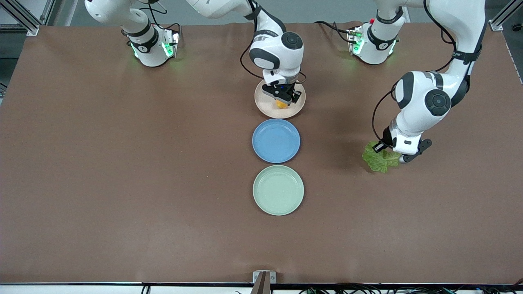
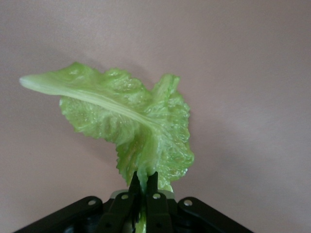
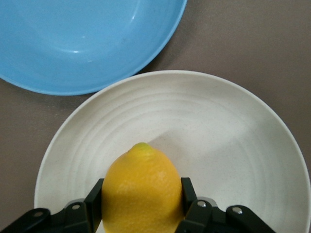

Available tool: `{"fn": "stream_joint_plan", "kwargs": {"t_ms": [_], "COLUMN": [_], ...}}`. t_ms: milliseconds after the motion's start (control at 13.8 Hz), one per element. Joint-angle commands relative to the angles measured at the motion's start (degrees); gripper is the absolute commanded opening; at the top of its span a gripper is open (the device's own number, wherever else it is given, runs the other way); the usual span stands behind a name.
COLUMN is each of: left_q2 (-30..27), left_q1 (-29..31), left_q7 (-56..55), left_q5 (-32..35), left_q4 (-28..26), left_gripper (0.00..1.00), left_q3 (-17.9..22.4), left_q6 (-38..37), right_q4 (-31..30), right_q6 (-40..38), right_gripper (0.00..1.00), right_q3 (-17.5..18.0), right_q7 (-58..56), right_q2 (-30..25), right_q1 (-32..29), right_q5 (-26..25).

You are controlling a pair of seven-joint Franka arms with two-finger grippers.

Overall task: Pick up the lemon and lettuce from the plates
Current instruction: 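Set the lettuce on the table while the right gripper carries the lemon away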

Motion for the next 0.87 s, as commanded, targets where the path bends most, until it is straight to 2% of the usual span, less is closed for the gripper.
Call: {"fn": "stream_joint_plan", "kwargs": {"t_ms": [0,73,218,291,436,509,582,800], "left_q2": [0.5,1.1,1.7,1.8,1.7,1.5,1.2,0.6], "left_q1": [1.7,1.8,1.9,2.0,2.6,2.6,2.7,4.1], "left_q7": [6.1,7.2,7.8,7.9,8.2,8.4,8.5,8.5], "left_q5": [-1.4,-1.4,-1.4,-1.4,-1.2,-1.1,-1.1,-1.2], "left_q4": [-1.3,-1.3,-1.4,-1.3,-0.4,1.1,2.6,9.4], "left_gripper": [0.03,0.04,0.07,0.18,0.67,0.8,0.87,0.97], "left_q3": [-0.4,-0.4,-0.3,-0.3,-0.4,-0.3,-0.3,-0.3], "left_q6": [1.3,1.5,2.1,2.1,2.1,1.2,-0.8,-10.7], "right_q4": [0.7,0.7,1.6,1.8,1.3,1.1,0.5,-8.7], "right_q6": [-0.5,-1.3,-7.9,-11.2,-15.4,-18.3,-21.0,-20.3], "right_gripper": [0.08,0.05,0.04,0.04,0.03,0.03,0.03,0.01], "right_q3": [-0.5,-0.4,0.0,0.3,-0.2,-0.2,-0.2,-0.2], "right_q7": [0.1,-1.9,-7.6,-11.1,-21.2,-25.6,-28.6,-42.0], "right_q2": [-0.1,-0.5,-3.1,-5.1,-10.1,-12.1,-14.1,-22.6], "right_q1": [0.1,-0.3,-2.7,-4.2,-7.3,-9.9,-12.5,-21.5], "right_q5": [-1.5,-1.4,-0.4,0.8,6.0,7.3,7.5,7.5]}}
